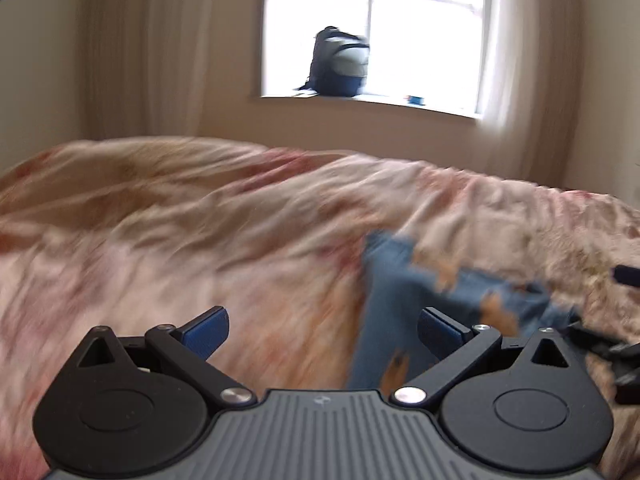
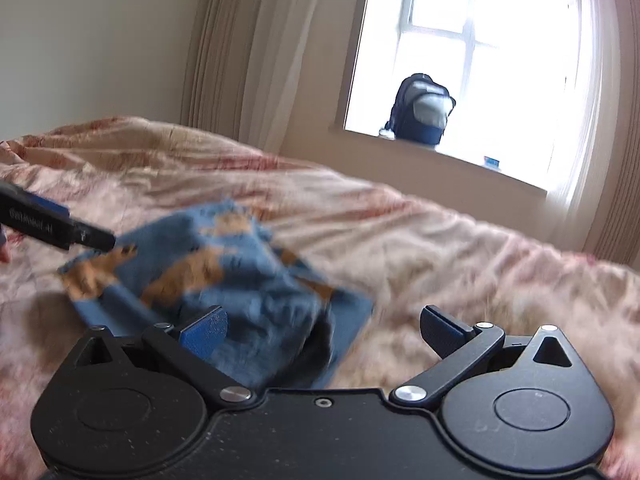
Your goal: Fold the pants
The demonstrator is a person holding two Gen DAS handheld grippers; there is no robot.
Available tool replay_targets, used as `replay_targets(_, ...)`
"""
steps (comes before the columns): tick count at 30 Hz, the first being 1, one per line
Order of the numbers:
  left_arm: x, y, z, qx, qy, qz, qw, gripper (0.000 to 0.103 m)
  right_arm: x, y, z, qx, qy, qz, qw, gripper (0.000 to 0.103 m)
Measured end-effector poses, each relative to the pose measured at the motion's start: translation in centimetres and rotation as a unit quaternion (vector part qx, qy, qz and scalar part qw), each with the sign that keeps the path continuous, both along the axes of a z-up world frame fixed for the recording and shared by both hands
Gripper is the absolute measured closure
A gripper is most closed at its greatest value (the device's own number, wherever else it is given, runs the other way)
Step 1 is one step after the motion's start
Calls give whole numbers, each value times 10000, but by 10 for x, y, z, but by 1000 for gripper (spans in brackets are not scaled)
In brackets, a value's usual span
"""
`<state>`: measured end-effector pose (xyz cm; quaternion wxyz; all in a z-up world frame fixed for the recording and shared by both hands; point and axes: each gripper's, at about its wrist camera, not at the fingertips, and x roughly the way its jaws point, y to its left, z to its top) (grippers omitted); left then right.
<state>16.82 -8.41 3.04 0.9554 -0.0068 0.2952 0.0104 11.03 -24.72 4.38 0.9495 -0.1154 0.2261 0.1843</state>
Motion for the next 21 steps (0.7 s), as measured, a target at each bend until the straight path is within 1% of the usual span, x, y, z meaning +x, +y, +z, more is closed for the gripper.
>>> replay_targets(2, 27, -15, -1, 141, -62, -274, 9995, 0, 18, 7, -2, -33, 15, -175, 9998, 0)
replay_targets(4, 53, -29, -11, 440, -76, -432, 9981, 0, 30, 14, -6, -84, -7, -353, 9993, 1)
replay_targets(6, 76, -39, -30, 989, 77, -241, 9948, 0, 38, 16, -15, -284, -24, -520, 9982, 1)
replay_targets(7, 84, -40, -40, 1164, 187, -112, 9930, 0, 42, 16, -21, -438, 7, -628, 9971, 1)
replay_targets(8, 88, -37, -48, 1141, 223, -70, 9932, 0, 43, 13, -26, -504, 33, -694, 9963, 1)
replay_targets(10, 89, -26, -57, 782, 180, -10, 9968, 0, 43, 2, -32, -412, 45, -790, 9960, 1)
replay_targets(12, 89, -16, -58, 446, 222, 51, 9987, 0, 44, -10, -34, -318, 81, -965, 9948, 1)
replay_targets(13, 87, -14, -56, 373, 234, 77, 9990, 0, 46, -15, -34, -187, 161, -1001, 9947, 1)
replay_targets(15, 78, -13, -46, 356, 177, 152, 9991, 0, 45, -20, -30, -4, 249, -1133, 9932, 0)
replay_targets(16, 71, -14, -40, 385, 102, 167, 9991, 0, 40, -18, -26, 3, 181, -1113, 9936, 0)
replay_targets(18, 50, -17, -29, 388, -34, 39, 9992, 0, 26, -8, -17, -31, 17, -881, 9961, 0)
replay_targets(19, 40, -18, -25, 340, -80, -61, 9994, 0, 19, -3, -13, 2, 5, -745, 9972, 0)
replay_targets(21, 19, -22, -22, 283, -62, -267, 9992, 0, 8, 6, -8, 98, 188, -569, 9982, 0)
